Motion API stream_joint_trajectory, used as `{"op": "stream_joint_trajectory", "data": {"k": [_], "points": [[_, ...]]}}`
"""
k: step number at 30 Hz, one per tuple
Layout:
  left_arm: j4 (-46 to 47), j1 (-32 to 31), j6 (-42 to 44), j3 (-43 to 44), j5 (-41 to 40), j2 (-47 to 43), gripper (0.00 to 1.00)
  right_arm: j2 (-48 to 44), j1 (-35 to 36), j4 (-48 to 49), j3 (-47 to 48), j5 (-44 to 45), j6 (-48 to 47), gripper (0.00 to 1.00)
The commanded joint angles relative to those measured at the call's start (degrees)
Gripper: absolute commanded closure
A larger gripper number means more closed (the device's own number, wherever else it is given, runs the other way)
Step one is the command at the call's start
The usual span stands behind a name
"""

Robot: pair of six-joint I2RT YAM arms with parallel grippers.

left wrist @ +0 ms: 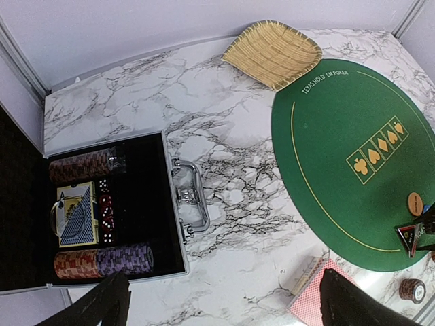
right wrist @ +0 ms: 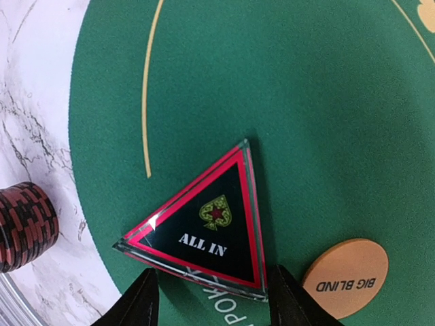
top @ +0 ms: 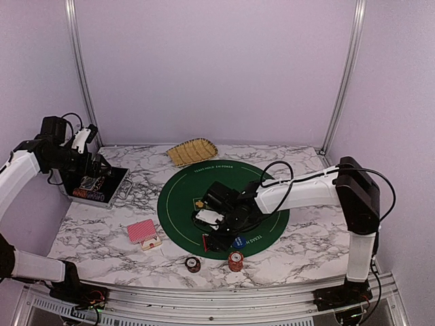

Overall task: Distribute texas hold em gaming equipment
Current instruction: Move the all-in button to the poker table mat.

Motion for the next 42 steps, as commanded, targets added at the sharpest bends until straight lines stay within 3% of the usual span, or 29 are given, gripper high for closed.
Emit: {"op": "stream_joint_trajectory", "data": {"k": [1,16,31,42], "points": [[-1.4,0.2,0.1,2.3,1.2,-1.1,0.01,2.0,0.0,-0.4,2.8,0.5,-0.3,0.48],[-1.7,0.2,0.4,2.7,1.0,-1.6,0.01,9.2,0.0,2.0,10.1,2.9,0.7,0.75],[-2.4,0.2,0.5,2.6,1.1,-2.2,0.01,22.0,-0.6,6.3,27.6,10.6,7.6,0.76],[-2.8,0.2,1.1,2.1,1.0,-2.2,0.01,28.6,-3.5,6.9,38.5,9.9,10.2,0.77]]}}
